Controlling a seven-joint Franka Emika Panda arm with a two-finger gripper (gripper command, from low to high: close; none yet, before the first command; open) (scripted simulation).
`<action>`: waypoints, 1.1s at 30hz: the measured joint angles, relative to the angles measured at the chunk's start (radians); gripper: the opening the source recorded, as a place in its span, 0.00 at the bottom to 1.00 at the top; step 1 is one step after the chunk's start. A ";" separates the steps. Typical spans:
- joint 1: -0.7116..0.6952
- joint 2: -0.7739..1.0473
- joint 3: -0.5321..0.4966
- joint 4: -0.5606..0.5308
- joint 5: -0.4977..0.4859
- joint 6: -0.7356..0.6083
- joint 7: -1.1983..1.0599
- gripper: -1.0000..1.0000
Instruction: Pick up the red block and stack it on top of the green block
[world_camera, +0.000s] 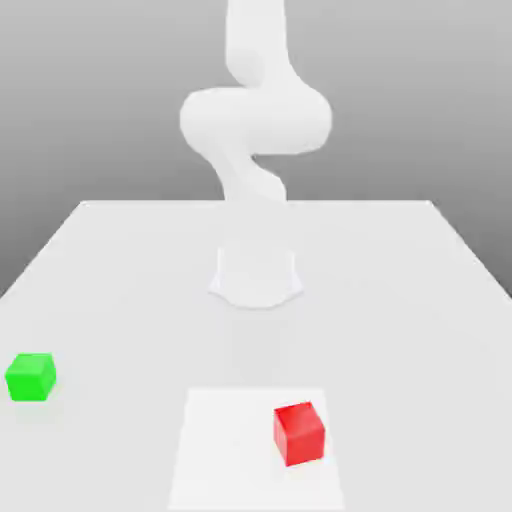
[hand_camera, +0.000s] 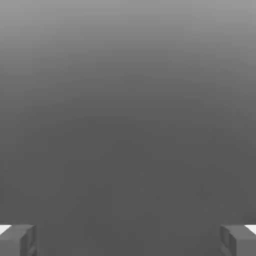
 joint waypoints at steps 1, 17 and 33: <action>0.006 0.040 0.000 -0.017 0.001 0.021 -0.009 0.50; 0.075 0.623 0.020 -0.272 0.009 0.325 -0.132 0.50; 0.095 1.000 0.017 -0.310 -0.025 0.592 -0.140 0.00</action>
